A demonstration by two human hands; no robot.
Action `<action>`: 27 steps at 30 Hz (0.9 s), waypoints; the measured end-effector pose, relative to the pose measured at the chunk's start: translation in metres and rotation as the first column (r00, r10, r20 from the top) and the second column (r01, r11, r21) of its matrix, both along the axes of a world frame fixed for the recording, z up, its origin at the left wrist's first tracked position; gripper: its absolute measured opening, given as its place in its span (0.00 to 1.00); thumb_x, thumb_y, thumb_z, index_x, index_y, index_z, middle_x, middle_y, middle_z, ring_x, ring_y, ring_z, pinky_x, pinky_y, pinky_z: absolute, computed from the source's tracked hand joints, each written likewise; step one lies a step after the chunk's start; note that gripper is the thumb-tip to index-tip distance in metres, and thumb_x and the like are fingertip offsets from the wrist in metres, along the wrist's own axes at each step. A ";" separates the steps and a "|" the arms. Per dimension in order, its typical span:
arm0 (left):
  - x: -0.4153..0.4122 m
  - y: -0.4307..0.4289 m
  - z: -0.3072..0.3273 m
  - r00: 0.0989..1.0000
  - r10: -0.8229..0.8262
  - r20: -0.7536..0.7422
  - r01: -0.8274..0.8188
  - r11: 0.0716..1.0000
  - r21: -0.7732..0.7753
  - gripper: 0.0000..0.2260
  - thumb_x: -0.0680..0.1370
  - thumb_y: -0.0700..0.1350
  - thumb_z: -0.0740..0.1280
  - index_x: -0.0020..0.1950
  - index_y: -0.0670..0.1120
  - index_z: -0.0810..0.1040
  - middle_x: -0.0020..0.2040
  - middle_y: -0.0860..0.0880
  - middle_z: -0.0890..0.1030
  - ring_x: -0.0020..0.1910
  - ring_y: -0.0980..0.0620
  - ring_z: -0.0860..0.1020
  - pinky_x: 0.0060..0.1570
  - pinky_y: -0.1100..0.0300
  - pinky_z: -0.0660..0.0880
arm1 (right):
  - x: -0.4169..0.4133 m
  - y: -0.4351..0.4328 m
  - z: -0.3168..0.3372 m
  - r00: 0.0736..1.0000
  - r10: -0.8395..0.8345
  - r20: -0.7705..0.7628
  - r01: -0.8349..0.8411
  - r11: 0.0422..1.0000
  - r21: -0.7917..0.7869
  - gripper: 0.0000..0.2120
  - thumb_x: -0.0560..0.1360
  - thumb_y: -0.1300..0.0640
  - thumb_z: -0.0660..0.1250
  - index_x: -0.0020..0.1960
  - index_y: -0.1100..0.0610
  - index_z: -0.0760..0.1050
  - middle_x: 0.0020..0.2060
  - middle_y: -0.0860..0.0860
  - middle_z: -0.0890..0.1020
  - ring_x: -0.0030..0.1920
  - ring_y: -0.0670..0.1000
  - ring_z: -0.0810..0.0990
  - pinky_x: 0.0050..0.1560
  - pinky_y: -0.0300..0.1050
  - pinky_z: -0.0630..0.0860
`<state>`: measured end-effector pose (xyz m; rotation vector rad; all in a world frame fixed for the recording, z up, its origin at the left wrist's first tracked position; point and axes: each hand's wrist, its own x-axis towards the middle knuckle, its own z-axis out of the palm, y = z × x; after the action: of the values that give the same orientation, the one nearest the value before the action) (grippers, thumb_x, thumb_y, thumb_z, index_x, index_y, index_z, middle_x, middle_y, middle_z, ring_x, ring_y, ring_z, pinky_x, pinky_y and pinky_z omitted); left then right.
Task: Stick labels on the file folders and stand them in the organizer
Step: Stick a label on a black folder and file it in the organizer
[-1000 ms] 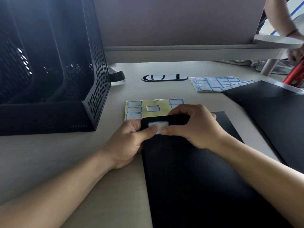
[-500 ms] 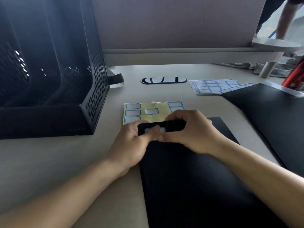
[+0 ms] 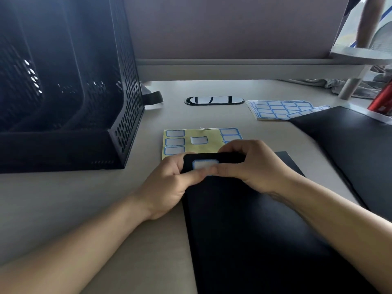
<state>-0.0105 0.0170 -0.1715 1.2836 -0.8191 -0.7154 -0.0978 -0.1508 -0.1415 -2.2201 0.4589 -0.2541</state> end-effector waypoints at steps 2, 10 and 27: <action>0.002 -0.001 -0.001 1.000 0.012 -0.026 -0.012 1.000 0.007 0.09 0.74 0.38 0.67 0.51 0.46 0.84 0.52 0.46 0.85 0.53 0.51 0.82 0.55 0.60 0.77 | 0.000 0.000 0.001 1.000 0.005 0.028 -0.004 1.000 -0.008 0.26 0.53 0.26 0.67 0.44 0.39 0.81 0.37 0.42 0.84 0.48 0.50 0.81 0.62 0.59 0.73; 0.002 -0.003 -0.005 0.997 0.053 -0.056 -0.053 0.999 0.006 0.11 0.77 0.43 0.65 0.55 0.41 0.82 0.57 0.38 0.82 0.59 0.40 0.80 0.62 0.48 0.76 | 0.005 -0.001 -0.001 0.989 -0.069 0.128 0.069 0.998 0.004 0.23 0.53 0.27 0.67 0.42 0.36 0.81 0.33 0.45 0.85 0.40 0.47 0.82 0.60 0.61 0.74; 0.005 -0.006 -0.004 0.980 0.177 0.088 -0.182 0.982 0.058 0.38 0.72 0.68 0.67 0.48 0.29 0.70 0.41 0.39 0.75 0.43 0.43 0.71 0.46 0.44 0.70 | 0.002 -0.009 -0.004 0.999 0.008 0.046 -0.007 1.000 -0.026 0.28 0.50 0.27 0.71 0.45 0.41 0.82 0.39 0.42 0.85 0.51 0.52 0.81 0.62 0.58 0.74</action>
<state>-0.0053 0.0110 -0.1758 1.4345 -0.7398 -0.5519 -0.0957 -0.1597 -0.1459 -2.2364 0.4244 -0.3079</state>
